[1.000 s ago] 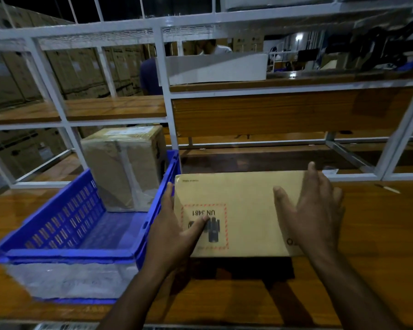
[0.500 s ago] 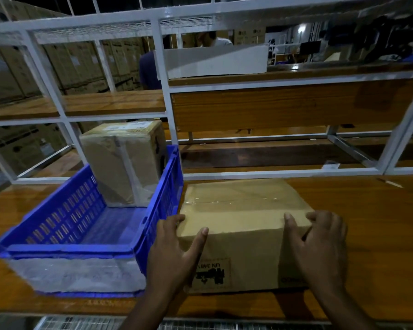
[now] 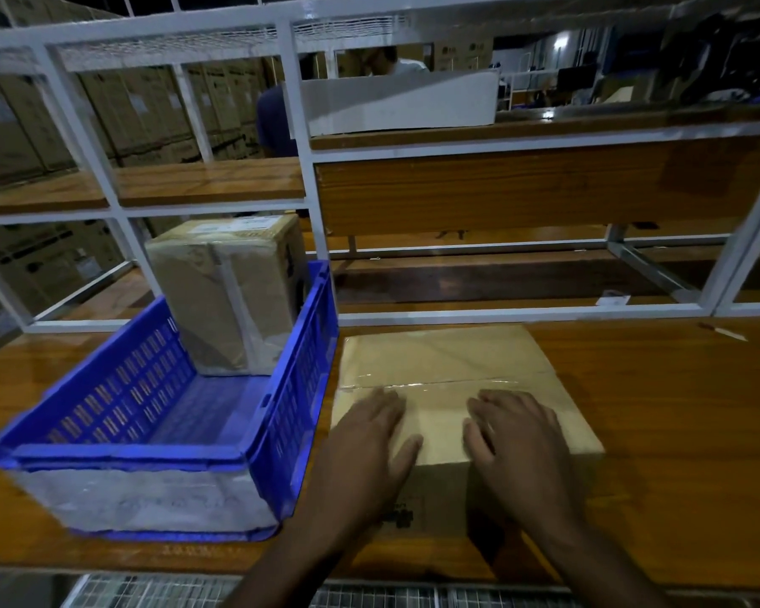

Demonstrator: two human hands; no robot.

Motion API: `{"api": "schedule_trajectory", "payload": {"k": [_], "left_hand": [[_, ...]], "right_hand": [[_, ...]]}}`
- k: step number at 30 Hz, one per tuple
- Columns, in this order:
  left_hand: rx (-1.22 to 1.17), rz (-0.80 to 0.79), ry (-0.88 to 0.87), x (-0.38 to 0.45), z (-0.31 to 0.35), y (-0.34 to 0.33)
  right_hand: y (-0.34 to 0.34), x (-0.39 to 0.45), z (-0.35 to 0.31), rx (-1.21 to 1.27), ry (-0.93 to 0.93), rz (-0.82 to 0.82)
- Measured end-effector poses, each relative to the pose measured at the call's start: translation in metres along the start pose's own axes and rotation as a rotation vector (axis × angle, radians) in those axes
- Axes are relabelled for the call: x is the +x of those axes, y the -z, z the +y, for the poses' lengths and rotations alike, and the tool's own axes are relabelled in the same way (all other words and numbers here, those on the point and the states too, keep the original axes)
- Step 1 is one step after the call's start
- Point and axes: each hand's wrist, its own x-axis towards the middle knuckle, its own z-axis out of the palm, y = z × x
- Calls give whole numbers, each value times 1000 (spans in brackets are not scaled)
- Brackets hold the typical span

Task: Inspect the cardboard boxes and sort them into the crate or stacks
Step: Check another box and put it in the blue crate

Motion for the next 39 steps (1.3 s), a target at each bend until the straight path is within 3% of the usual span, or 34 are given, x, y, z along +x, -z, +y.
{"api": "schedule_trajectory", "payload": {"k": [8, 16, 23, 28, 31, 36, 39], "left_hand": [[87, -45, -46, 2, 2, -8], [144, -46, -39, 39, -1, -1], [223, -83, -101, 67, -3, -14], [198, -150, -94, 67, -8, -22], [183, -257, -100, 70, -10, -23], [167, -225, -13, 69, -16, -22], [150, -205, 33, 69, -21, -23]], "right_hand": [[-4, 3, 4, 18, 32, 57], [6, 46, -19, -71, 76, -53], [-4, 57, -12, -60, 167, -336], [-3, 68, -19, -45, 146, -276], [-13, 71, -20, -57, 214, -382], [-17, 75, -16, -47, 204, -380], [-20, 77, -8, -38, 106, -338]]}}
